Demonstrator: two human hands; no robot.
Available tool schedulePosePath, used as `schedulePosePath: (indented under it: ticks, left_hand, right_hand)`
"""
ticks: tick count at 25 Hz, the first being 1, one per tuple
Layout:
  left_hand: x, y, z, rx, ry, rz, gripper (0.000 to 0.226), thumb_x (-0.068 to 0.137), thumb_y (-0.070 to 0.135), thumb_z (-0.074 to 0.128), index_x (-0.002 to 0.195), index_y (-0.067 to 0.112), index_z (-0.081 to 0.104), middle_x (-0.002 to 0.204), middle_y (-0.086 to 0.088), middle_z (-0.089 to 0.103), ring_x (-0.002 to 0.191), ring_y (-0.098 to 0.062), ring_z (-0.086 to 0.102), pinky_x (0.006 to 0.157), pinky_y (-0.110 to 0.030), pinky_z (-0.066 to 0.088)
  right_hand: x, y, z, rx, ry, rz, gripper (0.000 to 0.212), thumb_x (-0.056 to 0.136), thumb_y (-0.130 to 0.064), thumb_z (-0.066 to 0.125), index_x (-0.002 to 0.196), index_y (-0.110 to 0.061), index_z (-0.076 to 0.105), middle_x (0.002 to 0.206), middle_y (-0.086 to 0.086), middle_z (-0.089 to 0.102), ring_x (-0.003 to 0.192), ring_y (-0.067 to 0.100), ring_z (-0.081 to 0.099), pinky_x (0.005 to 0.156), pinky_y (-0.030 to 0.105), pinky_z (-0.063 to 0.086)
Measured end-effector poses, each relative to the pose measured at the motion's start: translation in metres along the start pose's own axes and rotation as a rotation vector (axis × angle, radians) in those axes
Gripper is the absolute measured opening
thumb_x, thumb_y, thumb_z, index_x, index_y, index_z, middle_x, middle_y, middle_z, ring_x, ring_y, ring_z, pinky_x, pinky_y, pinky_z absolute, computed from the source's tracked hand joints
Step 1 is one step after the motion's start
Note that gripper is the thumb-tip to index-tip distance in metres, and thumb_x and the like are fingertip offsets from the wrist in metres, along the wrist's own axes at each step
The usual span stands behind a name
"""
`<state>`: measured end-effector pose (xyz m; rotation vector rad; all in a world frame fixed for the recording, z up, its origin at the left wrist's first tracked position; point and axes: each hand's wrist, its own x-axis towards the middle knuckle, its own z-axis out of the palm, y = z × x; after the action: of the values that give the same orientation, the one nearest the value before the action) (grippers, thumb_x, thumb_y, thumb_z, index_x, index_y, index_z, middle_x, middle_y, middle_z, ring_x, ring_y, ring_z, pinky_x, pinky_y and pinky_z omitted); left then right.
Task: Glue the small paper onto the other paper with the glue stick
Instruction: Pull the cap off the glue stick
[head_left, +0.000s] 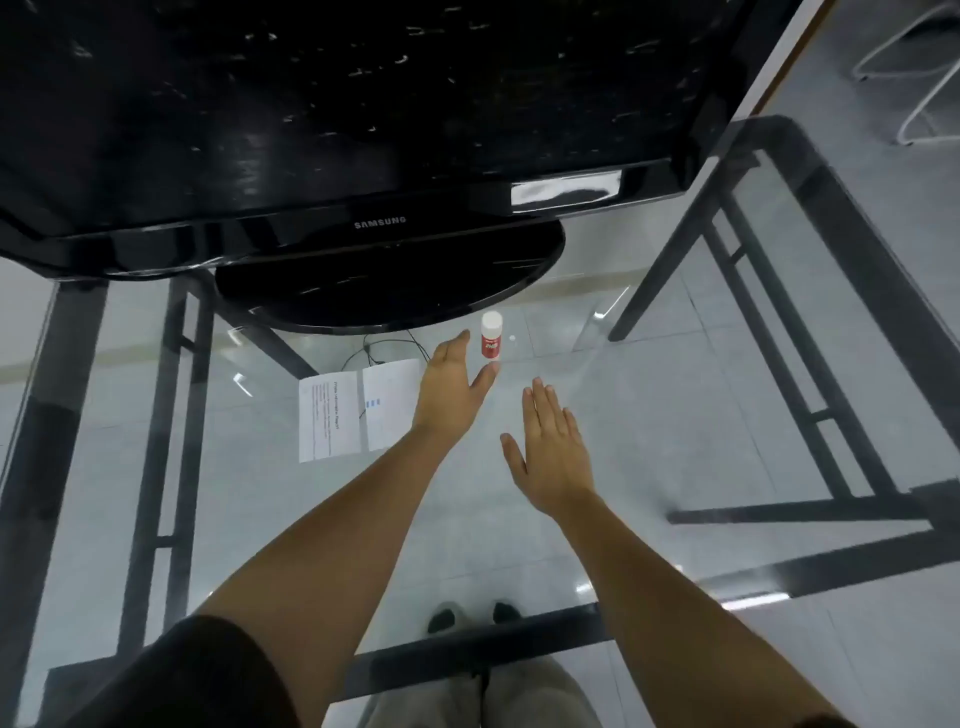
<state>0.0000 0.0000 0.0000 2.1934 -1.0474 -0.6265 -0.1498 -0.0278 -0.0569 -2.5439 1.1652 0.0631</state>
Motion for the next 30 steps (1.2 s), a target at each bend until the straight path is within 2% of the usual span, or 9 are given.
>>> schedulePosePath:
  ticks: [3,7,13,17,19,22,25,28,30]
  left_hand:
    - [0.017,0.006,0.008,-0.086,0.077,0.004,0.049,0.087,0.031,0.061,0.127,0.005,0.047,0.125,-0.016,0.055,0.113,-0.028,0.053,0.095,-0.035,0.044]
    - [0.029,0.009,0.018,-0.074,0.132,0.016,0.032,0.087,0.025,0.062,0.108,0.002,0.055,0.106,-0.015,0.062,0.097,-0.025,0.058,0.079,-0.024,0.041]
    - [0.024,0.01,0.012,-0.109,0.103,0.015,0.032,0.09,0.025,0.058,0.11,0.001,0.054,0.103,-0.012,0.06,0.092,-0.02,0.055,0.078,-0.024,0.04]
    - [-0.003,0.009,-0.007,-0.179,0.039,0.049,0.024,0.094,0.028,0.049,0.106,0.008,0.054,0.093,-0.004,0.05,0.082,-0.018,0.052,0.073,-0.026,0.038]
    - [-0.021,0.01,-0.018,-0.21,-0.003,0.087,0.029,0.095,0.029,0.045,0.117,0.011,0.052,0.095,-0.004,0.049,0.084,-0.018,0.054,0.074,-0.028,0.043]
    - [-0.044,0.014,-0.033,-0.295,-0.006,0.071,0.041,0.093,0.03,0.052,0.131,0.019,0.042,0.099,0.008,0.053,0.09,-0.007,0.056,0.076,-0.015,0.047]
    - [-0.054,0.019,-0.044,-0.398,0.043,0.057,0.026,0.086,0.03,0.062,0.108,0.025,0.049,0.096,0.019,0.058,0.088,0.0,0.058,0.071,-0.007,0.046]
    - [-0.058,0.021,-0.051,-0.345,0.058,0.095,0.018,0.086,0.031,0.063,0.1,0.023,0.055,0.096,0.008,0.063,0.085,-0.004,0.059,0.069,-0.017,0.048]
    - [-0.058,0.021,-0.052,-0.294,0.069,0.113,0.019,0.086,0.032,0.062,0.101,0.022,0.056,0.095,0.004,0.063,0.083,-0.011,0.059,0.07,-0.022,0.049]
  right_hand:
    - [0.001,0.002,0.001,-0.047,0.025,0.008,0.067,0.093,-0.054,0.012,0.146,-0.015,0.0,0.157,0.003,0.0,0.136,0.013,-0.017,0.107,0.03,-0.015]
    - [0.0,0.002,0.0,-0.045,0.012,0.0,0.068,0.092,-0.055,0.009,0.146,-0.016,-0.001,0.157,0.002,-0.001,0.137,0.013,-0.017,0.107,0.032,-0.016]
    - [0.0,0.004,-0.005,0.005,-0.032,-0.021,0.067,0.093,-0.054,0.012,0.146,-0.014,0.001,0.157,0.004,-0.001,0.143,0.019,-0.005,0.11,0.031,-0.009]
    - [0.005,0.003,-0.031,0.281,0.007,-0.003,0.058,0.097,-0.043,0.03,0.145,-0.012,0.019,0.155,0.007,0.019,0.142,0.021,0.015,0.112,0.029,0.008]
    - [0.01,-0.003,-0.054,0.466,0.087,0.016,0.049,0.097,-0.035,0.038,0.139,-0.011,0.034,0.148,0.009,0.034,0.136,0.022,0.029,0.11,0.028,0.02]
    - [0.015,-0.018,-0.09,0.712,0.177,0.0,0.039,0.096,-0.033,0.042,0.129,-0.014,0.05,0.133,0.005,0.052,0.121,0.013,0.046,0.1,0.02,0.032]
    - [0.018,-0.033,-0.116,0.903,0.157,-0.003,0.038,0.093,-0.04,0.044,0.124,-0.021,0.055,0.12,-0.007,0.058,0.106,-0.005,0.05,0.087,0.006,0.035]
    - [0.021,-0.041,-0.128,0.941,0.125,-0.042,0.029,0.091,-0.037,0.051,0.116,-0.023,0.06,0.104,-0.019,0.06,0.096,-0.015,0.052,0.082,0.003,0.038]
    - [0.023,-0.043,-0.131,0.919,0.113,-0.059,0.019,0.09,-0.032,0.055,0.105,-0.025,0.064,0.095,-0.023,0.06,0.091,-0.014,0.054,0.079,0.003,0.039]
